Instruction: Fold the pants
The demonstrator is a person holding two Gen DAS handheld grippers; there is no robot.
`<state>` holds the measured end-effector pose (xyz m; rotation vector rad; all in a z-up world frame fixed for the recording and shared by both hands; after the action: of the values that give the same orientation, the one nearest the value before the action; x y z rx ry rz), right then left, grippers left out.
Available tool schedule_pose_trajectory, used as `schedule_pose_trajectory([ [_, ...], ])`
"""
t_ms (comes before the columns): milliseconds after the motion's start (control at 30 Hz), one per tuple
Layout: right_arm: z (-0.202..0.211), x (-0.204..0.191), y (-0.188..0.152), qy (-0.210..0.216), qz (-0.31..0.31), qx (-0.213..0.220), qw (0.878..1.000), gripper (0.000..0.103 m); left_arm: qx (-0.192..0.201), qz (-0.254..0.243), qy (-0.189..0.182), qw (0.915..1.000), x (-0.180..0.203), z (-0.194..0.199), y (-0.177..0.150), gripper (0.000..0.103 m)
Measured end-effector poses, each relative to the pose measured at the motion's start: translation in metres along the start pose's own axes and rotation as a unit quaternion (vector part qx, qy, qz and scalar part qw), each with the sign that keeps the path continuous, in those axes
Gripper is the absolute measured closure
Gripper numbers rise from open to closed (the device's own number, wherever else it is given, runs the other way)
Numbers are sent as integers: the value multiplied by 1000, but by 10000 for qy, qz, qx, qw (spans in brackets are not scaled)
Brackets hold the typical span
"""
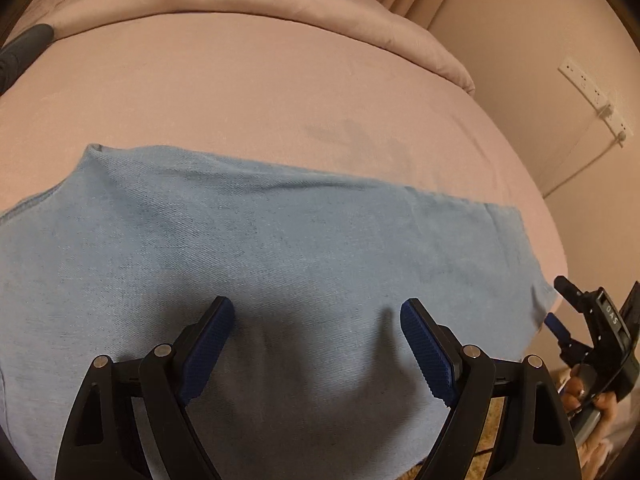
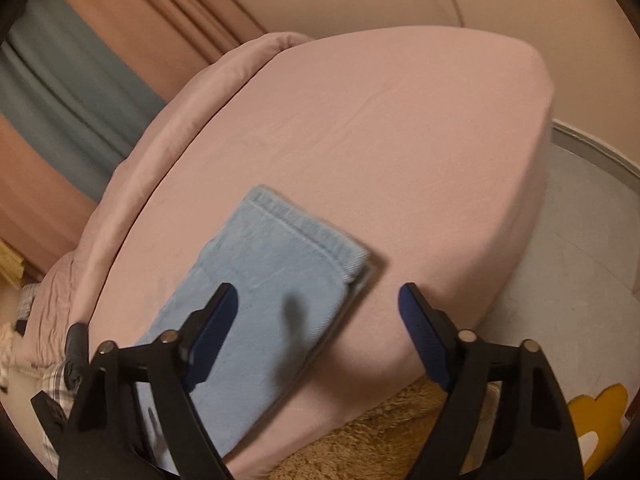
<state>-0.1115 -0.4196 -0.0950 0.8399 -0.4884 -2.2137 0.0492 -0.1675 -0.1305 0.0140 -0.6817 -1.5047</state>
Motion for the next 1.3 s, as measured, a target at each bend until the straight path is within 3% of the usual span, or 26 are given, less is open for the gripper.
schedule_pose_trajectory([
  [167,-17,-4,-5,-39,102,-174,9998,33,75,-377,246,9990,9,-3,-6,19],
  [300,-27,-3,-4,35,78,-132,9999,39,86,-389,243,9989,9,-4,-6,19],
  [400,-25,1,-4,-231,7,18,9997,63,53,-333,90,9994,4,0,-5,19],
  [433,-25,3,-3,-325,-14,99,9994,81,31,-324,8,9995,3,2,-5,19],
  [467,-26,4,-1,-385,-21,159,9991,88,2,-292,-61,9996,2,3,-3,19],
  [567,-2,-15,1,-393,289,452,9978,91,13,359,-447,9984,-11,20,5,19],
  [633,20,-46,4,55,826,752,9937,92,153,706,-810,9941,-16,33,11,19],
  [733,42,-98,-5,776,1601,866,9802,92,89,813,-1439,9862,-13,44,23,19],
  [800,41,-131,-22,1421,1985,587,9680,92,37,902,-1703,9813,-13,48,28,19],
  [867,31,-152,-40,1778,2257,219,9576,91,-32,1002,-1880,9770,-14,48,33,19],
  [1033,-4,-187,-93,2064,2851,-667,9336,91,-688,1185,-1719,9755,-23,14,37,19],
  [1133,-12,-199,-111,2056,3172,-929,9211,91,-971,1294,-1865,9690,-26,2,32,19],
  [1200,-11,-206,-117,1971,3331,-904,9176,91,-893,1323,-1935,9680,-27,0,34,27],
  [1267,-7,-212,-121,2058,3449,-917,9112,91,-971,1329,-1693,9717,-28,-6,35,85],
  [1300,-6,-214,-122,2140,3472,-931,9083,91,-1032,1283,-1527,9745,-30,-9,35,90],
])
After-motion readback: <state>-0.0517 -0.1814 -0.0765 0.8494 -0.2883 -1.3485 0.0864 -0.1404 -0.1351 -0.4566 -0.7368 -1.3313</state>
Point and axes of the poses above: each gripper's, at about its wrist camera, not at the fingertips, and z roughly against the way its jaws point, x to its right, y to its top, the point moved 2 cm from there along -z, roughly the way its jaws point, and after that the axes turned 7 degrees about z, right-handed, at the moved point
